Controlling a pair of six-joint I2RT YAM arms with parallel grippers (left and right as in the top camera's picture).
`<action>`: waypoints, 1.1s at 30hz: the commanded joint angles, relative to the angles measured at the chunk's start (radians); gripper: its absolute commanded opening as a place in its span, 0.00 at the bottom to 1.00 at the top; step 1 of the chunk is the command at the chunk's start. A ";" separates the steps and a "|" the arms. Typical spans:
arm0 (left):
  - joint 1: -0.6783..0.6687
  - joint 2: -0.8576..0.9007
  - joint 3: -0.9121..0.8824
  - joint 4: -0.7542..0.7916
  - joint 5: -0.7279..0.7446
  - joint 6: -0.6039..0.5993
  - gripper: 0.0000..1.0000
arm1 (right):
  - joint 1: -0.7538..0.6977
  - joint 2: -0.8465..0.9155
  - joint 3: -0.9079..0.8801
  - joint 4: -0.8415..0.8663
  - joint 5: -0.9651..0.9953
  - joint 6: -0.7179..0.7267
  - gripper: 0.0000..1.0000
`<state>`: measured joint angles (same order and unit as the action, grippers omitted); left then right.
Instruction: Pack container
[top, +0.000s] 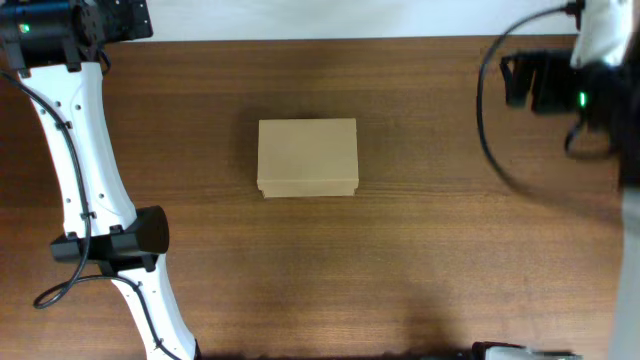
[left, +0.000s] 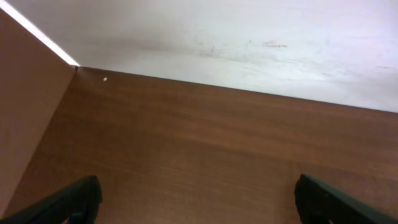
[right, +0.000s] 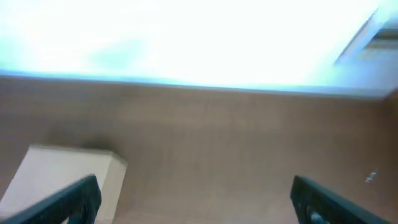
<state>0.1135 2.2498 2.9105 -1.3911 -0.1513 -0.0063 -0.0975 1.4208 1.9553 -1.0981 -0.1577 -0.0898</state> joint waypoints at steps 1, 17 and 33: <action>0.005 0.011 -0.005 -0.002 -0.011 0.015 1.00 | 0.044 -0.168 -0.207 0.101 0.147 -0.008 0.99; 0.005 0.011 -0.005 -0.002 -0.011 0.015 1.00 | 0.073 -0.924 -1.147 0.605 0.200 -0.008 0.99; 0.005 0.011 -0.005 -0.002 -0.011 0.015 1.00 | 0.073 -1.411 -1.567 0.607 0.188 -0.007 0.99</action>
<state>0.1135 2.2498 2.9097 -1.3926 -0.1555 -0.0032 -0.0315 0.0254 0.4335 -0.4931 0.0265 -0.0906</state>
